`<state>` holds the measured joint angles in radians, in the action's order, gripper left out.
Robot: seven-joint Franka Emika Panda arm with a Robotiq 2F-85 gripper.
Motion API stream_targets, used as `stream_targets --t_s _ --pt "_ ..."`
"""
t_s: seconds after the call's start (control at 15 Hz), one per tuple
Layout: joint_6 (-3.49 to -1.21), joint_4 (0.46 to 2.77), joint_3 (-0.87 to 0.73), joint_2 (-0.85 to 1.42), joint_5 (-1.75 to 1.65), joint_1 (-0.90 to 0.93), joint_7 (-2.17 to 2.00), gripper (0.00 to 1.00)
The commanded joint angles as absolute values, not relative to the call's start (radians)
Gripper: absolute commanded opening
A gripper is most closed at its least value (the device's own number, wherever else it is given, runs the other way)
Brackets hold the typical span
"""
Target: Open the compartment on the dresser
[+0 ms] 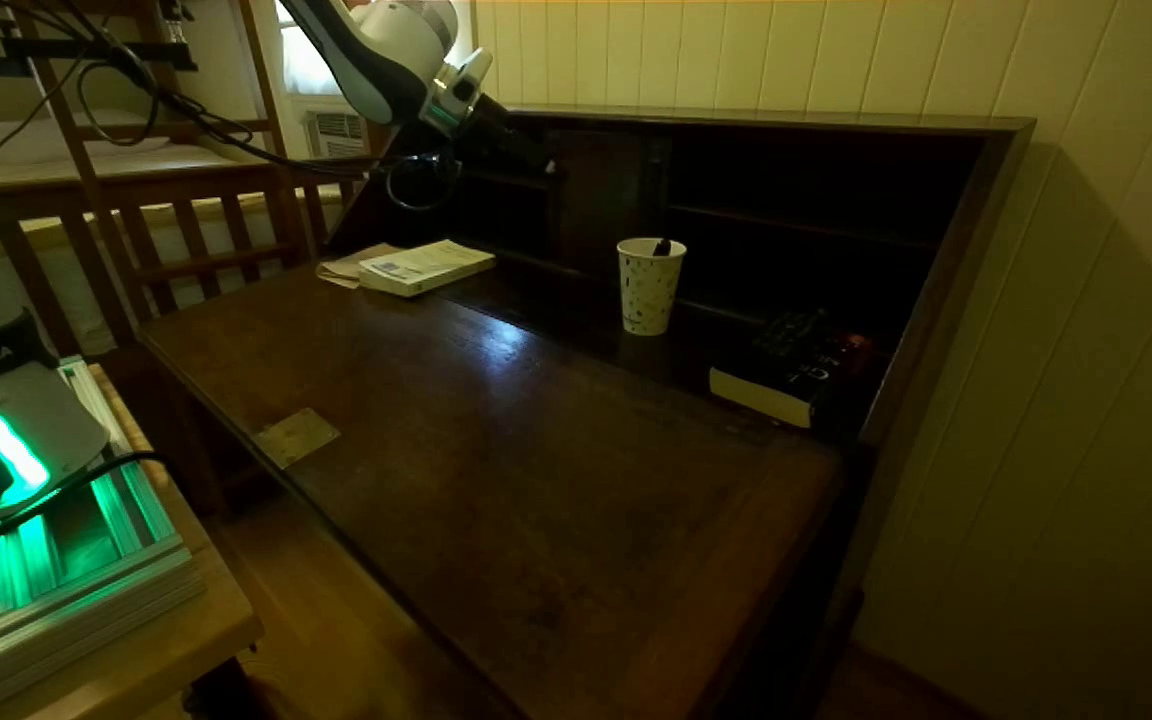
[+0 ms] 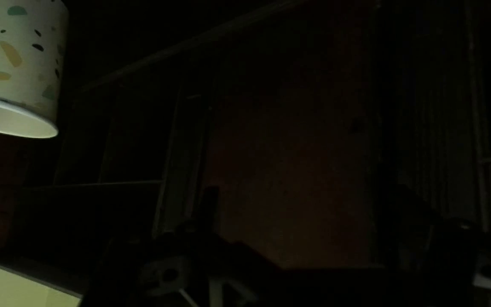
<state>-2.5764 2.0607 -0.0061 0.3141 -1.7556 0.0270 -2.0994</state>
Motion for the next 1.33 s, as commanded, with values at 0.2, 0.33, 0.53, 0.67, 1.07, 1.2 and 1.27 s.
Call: stream_targets --t_s 0.2,0.33,0.53,0.67,1.07,1.2,1.27 --pt "-2.544 2.038 -0.004 0.340 -1.879 0.040 -2.293 1.00" --pt "-2.528 2.040 -0.004 0.341 -1.894 0.043 -2.323 1.00" --pt "-2.484 2.040 0.025 0.350 -1.914 0.022 -2.355 1.00" --pt "-2.450 2.043 0.032 0.356 -1.912 0.022 -2.376 1.00" --pt "-2.390 2.048 0.045 0.369 -1.897 0.020 -2.388 1.00" --pt "-2.375 2.052 0.046 0.366 -1.883 0.020 -2.372 1.00" --pt "-2.372 2.053 0.046 0.365 -1.879 0.019 -2.365 1.00"
